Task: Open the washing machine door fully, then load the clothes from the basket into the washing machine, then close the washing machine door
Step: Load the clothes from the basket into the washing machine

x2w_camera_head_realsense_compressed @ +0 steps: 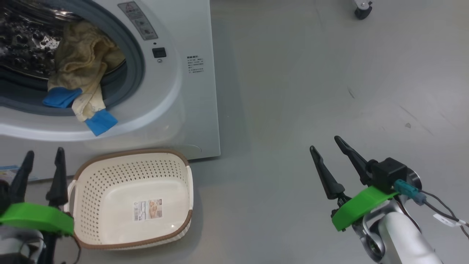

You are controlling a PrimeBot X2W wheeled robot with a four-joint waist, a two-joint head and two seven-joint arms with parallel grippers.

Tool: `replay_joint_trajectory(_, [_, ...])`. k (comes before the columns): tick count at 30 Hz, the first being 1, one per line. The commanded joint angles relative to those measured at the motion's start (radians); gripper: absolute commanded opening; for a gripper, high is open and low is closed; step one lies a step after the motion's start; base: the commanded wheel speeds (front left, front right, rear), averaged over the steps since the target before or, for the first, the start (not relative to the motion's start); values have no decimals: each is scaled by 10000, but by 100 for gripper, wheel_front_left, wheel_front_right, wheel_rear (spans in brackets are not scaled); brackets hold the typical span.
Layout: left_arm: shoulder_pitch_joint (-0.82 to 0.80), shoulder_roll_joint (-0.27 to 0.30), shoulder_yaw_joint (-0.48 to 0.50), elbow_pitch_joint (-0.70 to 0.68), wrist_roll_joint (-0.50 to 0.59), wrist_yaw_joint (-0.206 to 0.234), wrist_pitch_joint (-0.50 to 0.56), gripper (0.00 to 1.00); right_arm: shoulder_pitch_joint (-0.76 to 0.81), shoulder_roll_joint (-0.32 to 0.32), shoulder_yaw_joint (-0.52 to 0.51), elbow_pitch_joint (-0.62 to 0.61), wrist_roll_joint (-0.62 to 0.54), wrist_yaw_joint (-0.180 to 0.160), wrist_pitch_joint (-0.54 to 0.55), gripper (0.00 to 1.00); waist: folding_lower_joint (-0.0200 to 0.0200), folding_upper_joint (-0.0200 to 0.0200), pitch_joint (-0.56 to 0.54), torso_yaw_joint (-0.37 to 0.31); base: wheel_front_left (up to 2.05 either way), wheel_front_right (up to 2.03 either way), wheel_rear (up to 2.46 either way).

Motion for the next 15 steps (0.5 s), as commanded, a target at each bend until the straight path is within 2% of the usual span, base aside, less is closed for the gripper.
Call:
replay_joint_trajectory(1, [-106, 264, 611, -449, 149, 94, -56, 100, -86, 22, 187, -258, 12, 0, -69, 100, 1, -1, -215, 64, 0, 0, 0])
replay_joint_trajectory(6, [970, -371, 881, -1219, 669, 298, -56, 100, 133, 22, 198, -220, 35, 0, -69, 100, 1, -1, -579, 154, 0, 0, 0])
replay_joint_trajectory(15, [1979, -1223, 1188, -1854, 1264, 212, -57, 100, 363, 22, 328, -145, 72, 0, -69, 100, 1, -1, -1062, 242, 0, 0, 0])
